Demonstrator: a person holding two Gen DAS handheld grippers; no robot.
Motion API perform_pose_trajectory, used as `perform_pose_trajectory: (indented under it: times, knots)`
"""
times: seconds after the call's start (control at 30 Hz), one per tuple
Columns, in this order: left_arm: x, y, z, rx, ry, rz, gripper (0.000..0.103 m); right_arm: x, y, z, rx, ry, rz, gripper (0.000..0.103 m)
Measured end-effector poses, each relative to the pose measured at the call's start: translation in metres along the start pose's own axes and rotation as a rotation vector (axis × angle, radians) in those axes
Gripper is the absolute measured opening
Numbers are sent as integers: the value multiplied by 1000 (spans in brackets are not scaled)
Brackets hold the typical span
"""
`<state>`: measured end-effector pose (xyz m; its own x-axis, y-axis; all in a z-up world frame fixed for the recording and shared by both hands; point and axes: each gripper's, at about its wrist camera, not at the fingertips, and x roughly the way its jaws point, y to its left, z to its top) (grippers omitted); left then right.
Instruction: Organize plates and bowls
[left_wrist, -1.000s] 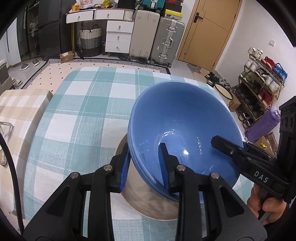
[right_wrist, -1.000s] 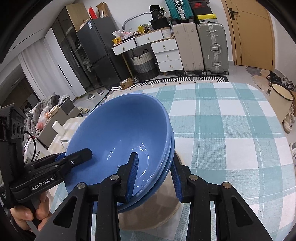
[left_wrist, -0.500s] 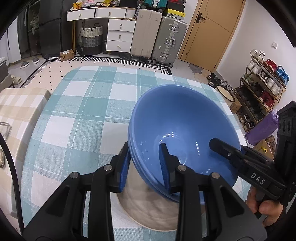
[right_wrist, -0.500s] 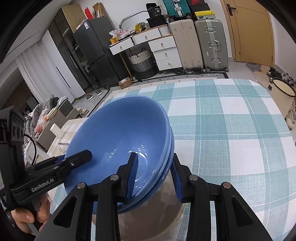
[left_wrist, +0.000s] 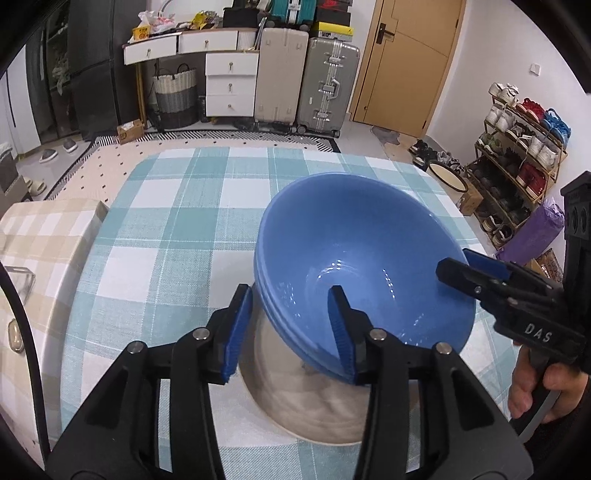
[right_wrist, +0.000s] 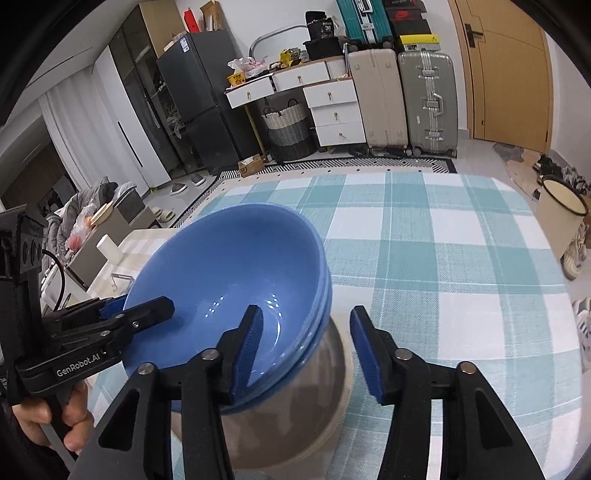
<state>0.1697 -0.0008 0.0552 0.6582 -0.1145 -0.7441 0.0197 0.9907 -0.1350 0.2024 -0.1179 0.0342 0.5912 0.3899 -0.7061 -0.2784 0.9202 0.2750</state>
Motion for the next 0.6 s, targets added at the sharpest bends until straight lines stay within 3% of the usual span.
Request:
perform_pose_trajectory:
  times: [0.07,0.17,0.2,0.3,0.33,0.6]
  knots:
    - [-9,0,-3,13,-22,4,49,-8,-3,-1,-6,-14,-1,80]
    - [-27,1,-9,30,-72,5,67,-23,-3,-5,-28,-46,21,91]
    - [-32,2,-11,31,-94,8,82,-28,-3,-7,-40,-55,22,93]
    - [-50,6,-20,35,-158,18,92,-40,0,-17,-79,-99,14,100]
    - [-56,7,-24,40,-177,19,103,-45,0,-22,-90,-113,16,102]
    - [-97,13,-55,71,-300,-4,102,-74,7,-57,-177,-229,48,102]
